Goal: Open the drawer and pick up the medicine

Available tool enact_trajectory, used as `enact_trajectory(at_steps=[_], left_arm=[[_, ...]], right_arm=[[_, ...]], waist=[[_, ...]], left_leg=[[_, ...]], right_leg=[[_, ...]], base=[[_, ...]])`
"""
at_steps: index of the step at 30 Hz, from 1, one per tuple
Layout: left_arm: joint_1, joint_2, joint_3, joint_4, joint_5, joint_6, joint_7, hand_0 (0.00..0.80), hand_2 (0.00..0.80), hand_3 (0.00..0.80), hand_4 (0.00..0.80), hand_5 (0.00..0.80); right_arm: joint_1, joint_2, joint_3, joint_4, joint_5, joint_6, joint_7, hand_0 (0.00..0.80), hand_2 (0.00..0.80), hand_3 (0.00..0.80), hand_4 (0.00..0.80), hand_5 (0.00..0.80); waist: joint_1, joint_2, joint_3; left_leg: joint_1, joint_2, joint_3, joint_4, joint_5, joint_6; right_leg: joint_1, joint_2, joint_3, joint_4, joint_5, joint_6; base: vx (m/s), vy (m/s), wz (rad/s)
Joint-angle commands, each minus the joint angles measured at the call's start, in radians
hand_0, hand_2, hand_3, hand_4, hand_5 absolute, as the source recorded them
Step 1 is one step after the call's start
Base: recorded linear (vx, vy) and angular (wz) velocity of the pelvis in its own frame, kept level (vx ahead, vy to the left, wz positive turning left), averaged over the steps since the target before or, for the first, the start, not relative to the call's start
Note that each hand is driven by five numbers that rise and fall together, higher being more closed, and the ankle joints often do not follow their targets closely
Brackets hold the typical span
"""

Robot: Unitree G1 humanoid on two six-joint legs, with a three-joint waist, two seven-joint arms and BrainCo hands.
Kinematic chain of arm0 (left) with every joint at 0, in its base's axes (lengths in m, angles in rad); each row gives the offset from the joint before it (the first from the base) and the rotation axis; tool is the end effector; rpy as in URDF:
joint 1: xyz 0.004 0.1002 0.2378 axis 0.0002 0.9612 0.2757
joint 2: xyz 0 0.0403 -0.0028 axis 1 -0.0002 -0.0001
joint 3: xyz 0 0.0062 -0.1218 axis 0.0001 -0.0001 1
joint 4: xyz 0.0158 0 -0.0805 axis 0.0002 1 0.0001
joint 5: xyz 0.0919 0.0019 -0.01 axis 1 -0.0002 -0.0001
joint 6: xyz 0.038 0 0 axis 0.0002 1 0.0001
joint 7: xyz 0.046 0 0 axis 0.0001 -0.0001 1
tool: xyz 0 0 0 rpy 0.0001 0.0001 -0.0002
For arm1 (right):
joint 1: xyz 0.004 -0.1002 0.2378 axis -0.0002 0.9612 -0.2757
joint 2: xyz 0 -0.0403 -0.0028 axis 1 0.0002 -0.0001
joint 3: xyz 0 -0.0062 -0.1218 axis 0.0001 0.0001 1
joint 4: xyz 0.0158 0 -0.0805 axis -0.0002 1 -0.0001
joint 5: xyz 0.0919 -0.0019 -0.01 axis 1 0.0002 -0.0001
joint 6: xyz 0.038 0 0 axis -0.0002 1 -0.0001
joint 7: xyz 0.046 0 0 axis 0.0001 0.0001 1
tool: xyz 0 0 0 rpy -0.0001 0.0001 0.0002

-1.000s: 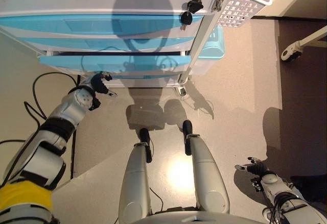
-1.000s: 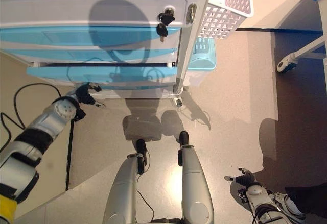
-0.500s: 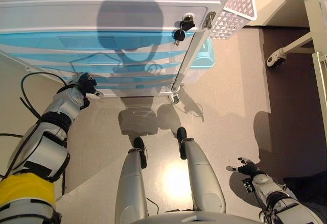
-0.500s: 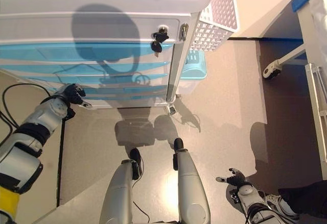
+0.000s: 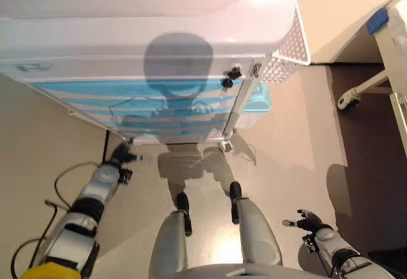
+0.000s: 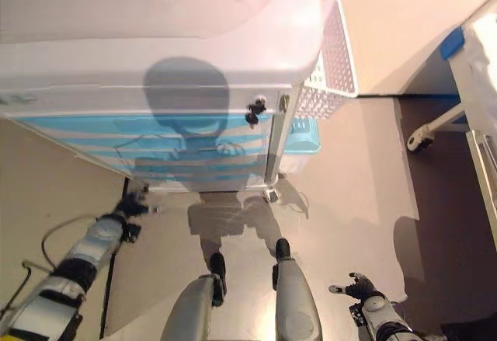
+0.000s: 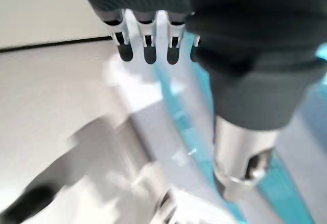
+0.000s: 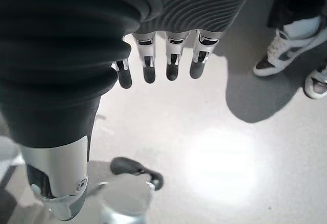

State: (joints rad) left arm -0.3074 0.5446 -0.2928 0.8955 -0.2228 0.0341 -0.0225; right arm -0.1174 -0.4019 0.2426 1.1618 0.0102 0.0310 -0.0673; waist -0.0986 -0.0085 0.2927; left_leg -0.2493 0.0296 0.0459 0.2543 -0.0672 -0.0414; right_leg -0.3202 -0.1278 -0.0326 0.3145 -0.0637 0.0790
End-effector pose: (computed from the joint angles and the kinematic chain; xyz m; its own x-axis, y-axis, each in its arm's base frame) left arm 0.2185 0.2840 -0.0264 0.7906 0.1822 -0.5846 0.0912 0.9090 0.4067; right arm 0.1216 -0.2722 -0.0970 0.4785 -0.3276 -0.8147 -0.1845 0.8696 -0.4580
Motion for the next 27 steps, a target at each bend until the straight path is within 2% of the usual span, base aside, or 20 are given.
enact_trajectory(at_steps=[1,2,3,4,11,18,27], left_arm=[[0.012,0.007,0.071,0.039,-0.033,-0.021,-0.02,0.0,0.0,0.0,0.0,0.0],[0.067,-0.03,0.116,0.079,-0.029,-0.019,-0.021,0.0,0.0,0.0,0.0,0.0],[0.067,-0.03,0.116,0.079,-0.029,-0.019,-0.021,0.0,0.0,0.0,0.0,0.0],[0.119,-0.057,0.149,0.113,-0.018,-0.027,-0.019,0.0,0.0,0.0,0.0,0.0],[0.247,-0.168,0.276,0.249,-0.068,-0.034,-0.007,0.0,0.0,0.0,0.0,0.0],[0.319,-0.239,0.271,0.338,0.057,-0.033,0.05,0.0,0.0,0.0,0.0,0.0],[0.335,-0.269,0.23,0.335,0.107,-0.035,0.059,0.0,0.0,0.0,0.0,0.0]], right_arm=[[0.014,-0.031,-0.03,0.034,-0.039,0.01,0.009,0.0,0.0,0.0,0.0,0.0],[0.023,-0.024,-0.033,0.041,-0.059,0.011,0.012,0.0,0.0,0.0,0.0,0.0],[0.023,-0.024,-0.033,0.041,-0.059,0.011,0.012,0.0,0.0,0.0,0.0,0.0],[0.038,-0.014,-0.042,0.038,-0.063,0.01,0.015,0.0,0.0,0.0,0.0,0.0],[0.066,0.039,-0.067,0.051,-0.044,0.004,0.01,0.0,0.0,0.0,0.0,0.0],[0.103,0.1,-0.08,0.069,0.041,-0.006,0.027,0.0,0.0,0.0,0.0,0.0],[0.11,0.127,-0.068,0.095,0.073,-0.007,0.052,0.0,0.0,0.0,0.0,0.0]], waist=[[-0.007,0.002,-0.049],[-0.001,0.003,-0.075],[-0.001,0.003,-0.077],[0.005,0.001,-0.108],[0.025,-0.003,-0.188],[0.044,-0.017,-0.24],[0.056,-0.028,-0.254]], left_leg=[[0.004,-0.042,-0.005,-0.028,-0.006,0.018],[0.064,-0.044,-0.01,-0.095,0.018,0.013],[0.062,-0.044,-0.011,-0.097,0.021,0.013],[0.106,-0.038,-0.015,-0.153,0.04,0.007],[0.215,-0.024,-0.015,-0.259,0.069,0.004],[0.29,-0.017,-0.002,-0.304,0.065,0.0],[0.322,-0.015,0.001,-0.33,0.072,-0.002]], right_leg=[[0.068,0.01,-0.013,-0.11,0.046,0.037],[0.121,0.019,-0.03,-0.158,0.052,0.038],[0.12,0.019,-0.03,-0.159,0.053,0.038],[0.159,0.028,-0.044,-0.198,0.057,0.04],[0.266,0.041,-0.069,-0.293,0.067,0.04],[0.354,0.045,-0.083,-0.366,0.073,0.043],[0.386,0.047,-0.096,-0.378,0.071,0.043]], base=[[0.178,-0.064,0.14],[0.13,-0.047,0.14],[0.158,-0.079,0.25],[0.101,-0.063,0.29],[0.074,-0.043,0.1],[0.065,-0.011,0.03],[0.004,0.001,0.0]])
